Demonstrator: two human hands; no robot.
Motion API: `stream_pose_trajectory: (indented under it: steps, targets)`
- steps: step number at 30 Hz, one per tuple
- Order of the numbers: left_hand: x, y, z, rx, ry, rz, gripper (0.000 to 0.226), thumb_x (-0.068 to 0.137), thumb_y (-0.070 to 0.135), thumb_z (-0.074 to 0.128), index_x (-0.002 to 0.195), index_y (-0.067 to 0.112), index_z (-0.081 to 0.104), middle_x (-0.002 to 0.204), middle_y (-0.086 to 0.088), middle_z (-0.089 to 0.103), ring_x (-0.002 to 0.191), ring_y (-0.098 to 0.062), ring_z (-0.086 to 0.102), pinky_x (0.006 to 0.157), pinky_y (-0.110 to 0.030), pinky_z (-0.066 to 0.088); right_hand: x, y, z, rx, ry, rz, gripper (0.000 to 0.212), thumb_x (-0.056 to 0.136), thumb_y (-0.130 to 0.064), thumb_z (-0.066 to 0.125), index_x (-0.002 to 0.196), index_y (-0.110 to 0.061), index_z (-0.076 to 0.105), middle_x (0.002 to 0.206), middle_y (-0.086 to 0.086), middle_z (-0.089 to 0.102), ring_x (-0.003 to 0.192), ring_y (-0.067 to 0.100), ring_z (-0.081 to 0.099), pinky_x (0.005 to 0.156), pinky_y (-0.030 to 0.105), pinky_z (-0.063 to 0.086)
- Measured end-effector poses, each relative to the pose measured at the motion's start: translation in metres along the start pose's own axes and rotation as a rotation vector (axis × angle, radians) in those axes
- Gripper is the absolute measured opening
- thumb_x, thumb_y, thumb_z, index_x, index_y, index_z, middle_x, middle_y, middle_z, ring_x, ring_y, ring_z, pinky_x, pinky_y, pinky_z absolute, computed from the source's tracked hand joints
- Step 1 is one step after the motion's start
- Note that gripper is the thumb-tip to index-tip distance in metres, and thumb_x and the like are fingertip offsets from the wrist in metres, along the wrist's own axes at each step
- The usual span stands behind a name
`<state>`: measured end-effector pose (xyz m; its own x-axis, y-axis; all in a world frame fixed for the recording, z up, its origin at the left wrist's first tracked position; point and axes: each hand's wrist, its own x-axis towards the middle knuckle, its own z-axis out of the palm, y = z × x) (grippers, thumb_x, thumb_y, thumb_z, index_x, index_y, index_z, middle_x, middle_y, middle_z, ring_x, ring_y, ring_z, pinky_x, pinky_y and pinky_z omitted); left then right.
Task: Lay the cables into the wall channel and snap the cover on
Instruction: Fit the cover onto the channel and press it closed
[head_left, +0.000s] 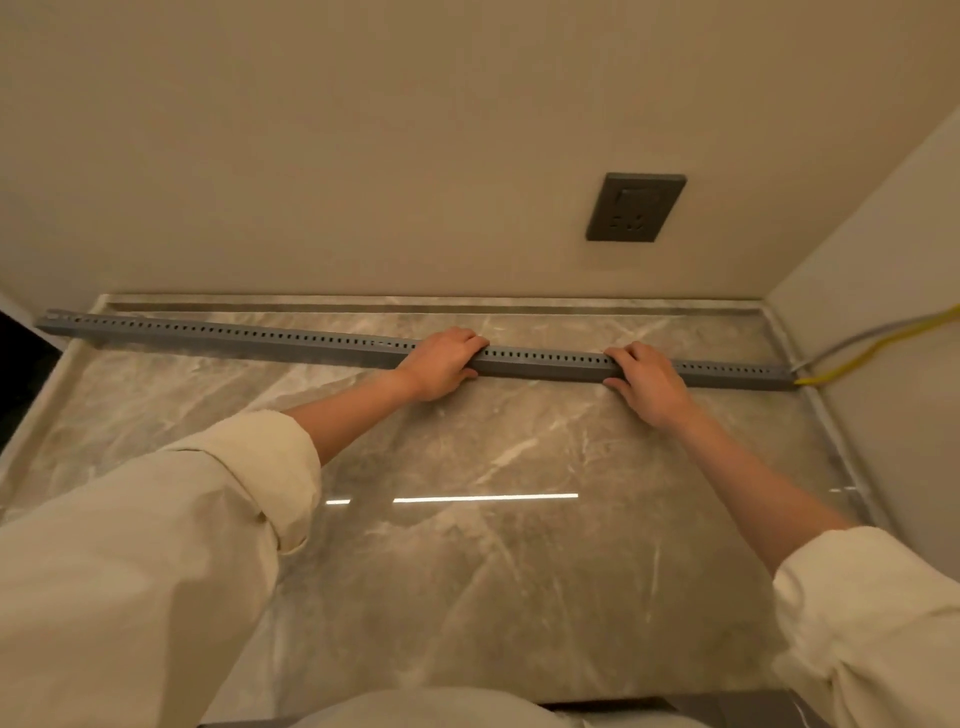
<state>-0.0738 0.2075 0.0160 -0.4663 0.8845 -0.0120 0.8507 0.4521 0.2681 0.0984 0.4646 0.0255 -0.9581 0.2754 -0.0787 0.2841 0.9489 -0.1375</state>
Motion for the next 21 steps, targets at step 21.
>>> stream_pose_trajectory:
  steps: [21]
  targets:
    - [0.062, 0.003, -0.010, 0.128, 0.271, -0.257, 0.035, 0.084, 0.002, 0.058, 0.118, -0.003, 0.053, 0.114, -0.025, 0.054, 0.104, -0.040, 0.050, 0.088, -0.048, 0.043, 0.094, 0.030, -0.036, -0.366, 0.153, -0.184, 0.039, 0.087, -0.032, 0.061, 0.116, -0.007, 0.058, 0.110, 0.016, 0.058, 0.105, 0.033, 0.048, 0.088, 0.041, 0.038]
